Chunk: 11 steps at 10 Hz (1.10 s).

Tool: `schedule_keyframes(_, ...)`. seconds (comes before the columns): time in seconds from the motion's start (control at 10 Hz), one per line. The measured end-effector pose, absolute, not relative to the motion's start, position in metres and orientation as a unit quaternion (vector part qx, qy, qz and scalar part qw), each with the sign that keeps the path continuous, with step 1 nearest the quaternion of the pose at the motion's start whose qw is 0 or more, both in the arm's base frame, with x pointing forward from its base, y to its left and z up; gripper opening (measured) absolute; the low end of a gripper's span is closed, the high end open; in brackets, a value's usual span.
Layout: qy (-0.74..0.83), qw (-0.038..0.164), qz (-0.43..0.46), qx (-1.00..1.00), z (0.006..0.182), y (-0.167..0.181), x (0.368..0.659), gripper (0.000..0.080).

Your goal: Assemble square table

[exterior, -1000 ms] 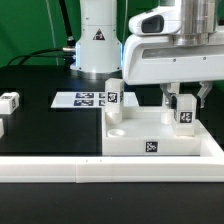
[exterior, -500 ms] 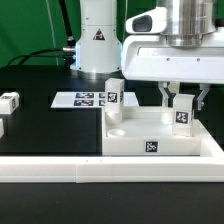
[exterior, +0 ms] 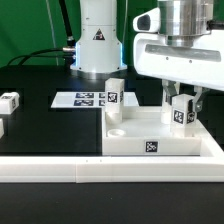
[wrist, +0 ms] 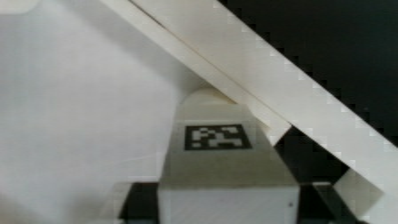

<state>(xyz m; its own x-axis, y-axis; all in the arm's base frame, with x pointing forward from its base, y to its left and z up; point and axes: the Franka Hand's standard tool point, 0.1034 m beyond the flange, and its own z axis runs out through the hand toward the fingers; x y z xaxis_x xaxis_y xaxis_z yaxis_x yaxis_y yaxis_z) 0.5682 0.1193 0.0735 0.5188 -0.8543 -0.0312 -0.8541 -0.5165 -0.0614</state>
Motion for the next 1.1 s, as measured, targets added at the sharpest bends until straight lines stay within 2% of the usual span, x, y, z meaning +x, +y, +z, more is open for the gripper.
schedule_keyframes(0.5, 0.582, 0.045, 0.010, -0.812, 0.0735, 0.1177, 0.5684, 0.0291)
schedule_keyframes(0.6, 0.580, 0.045, 0.010, -0.814, 0.0734, 0.1179, 0.5683, 0.0359)
schedule_keyframes(0.7, 0.578, 0.045, 0.010, -0.815, 0.0734, 0.1180, 0.5683, 0.0523)
schedule_keyframes(0.8, 0.552, 0.045, 0.009, -0.833, 0.0733, 0.1174, 0.5681, 0.0523)
schedule_keyframes(0.9, 0.539, 0.042, 0.013, -0.841, 0.0738, 0.1187, 0.5674, 0.0623)
schedule_keyframes(1.1, 0.468, 0.039, 0.014, -0.883, 0.0759, 0.1202, 0.5683, 0.0642)
